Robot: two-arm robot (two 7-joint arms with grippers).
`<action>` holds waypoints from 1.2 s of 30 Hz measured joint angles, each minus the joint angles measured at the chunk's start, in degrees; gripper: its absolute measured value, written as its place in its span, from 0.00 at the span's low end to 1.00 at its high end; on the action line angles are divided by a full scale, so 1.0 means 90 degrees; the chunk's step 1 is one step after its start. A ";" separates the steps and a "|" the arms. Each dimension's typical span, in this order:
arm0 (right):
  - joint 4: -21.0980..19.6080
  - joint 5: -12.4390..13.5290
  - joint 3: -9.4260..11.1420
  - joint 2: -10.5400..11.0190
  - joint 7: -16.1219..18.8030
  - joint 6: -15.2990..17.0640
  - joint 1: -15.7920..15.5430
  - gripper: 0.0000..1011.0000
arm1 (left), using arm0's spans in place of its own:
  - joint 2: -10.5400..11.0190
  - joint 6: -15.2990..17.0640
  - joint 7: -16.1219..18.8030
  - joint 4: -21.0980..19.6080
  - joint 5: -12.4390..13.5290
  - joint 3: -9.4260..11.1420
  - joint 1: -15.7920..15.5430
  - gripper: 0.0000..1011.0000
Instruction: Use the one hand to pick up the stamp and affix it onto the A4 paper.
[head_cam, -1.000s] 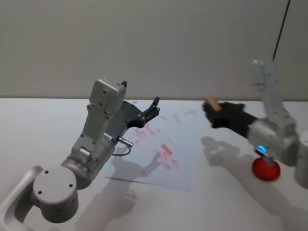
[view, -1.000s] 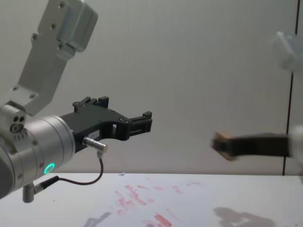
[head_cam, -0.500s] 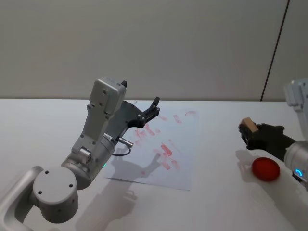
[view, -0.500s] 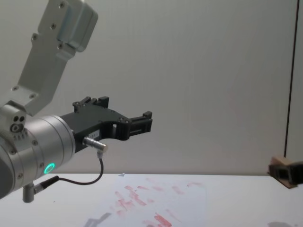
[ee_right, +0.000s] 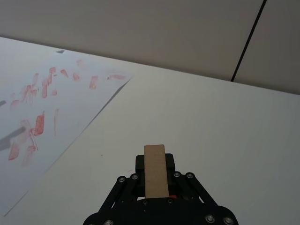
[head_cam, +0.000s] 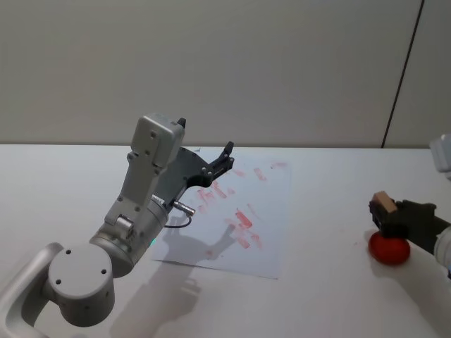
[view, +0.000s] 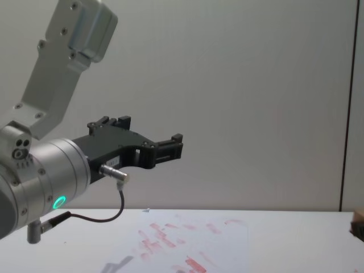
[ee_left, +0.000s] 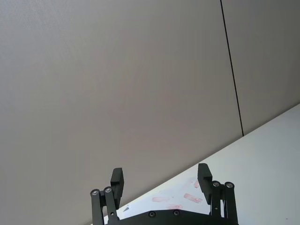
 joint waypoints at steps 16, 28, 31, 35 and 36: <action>-0.0151 0.0193 0.0079 0.0078 -0.0251 0.0374 -0.0302 0.22 | 0.0000 0.0000 0.0000 0.0000 0.0000 0.0000 0.0000 0.99; -0.0119 0.0119 0.0069 0.0068 -0.0260 0.0511 -0.0301 0.22 | 0.0001 0.0000 0.0000 0.0000 0.0000 0.0000 0.0000 0.99; -0.0105 0.0087 0.0063 0.0067 -0.0253 0.0534 -0.0295 0.22 | 0.0001 0.0000 0.0000 0.0000 0.0000 -0.0001 0.0000 0.99; -0.0096 0.0058 0.0059 0.0065 -0.0242 0.0558 -0.0289 0.23 | 0.0000 0.0000 0.0000 0.0000 0.0000 0.0000 0.0000 0.99; -0.0094 0.0055 0.0059 0.0064 -0.0241 0.0559 -0.0288 0.25 | 0.0000 0.0000 0.0000 0.0000 0.0000 -0.0001 0.0000 0.99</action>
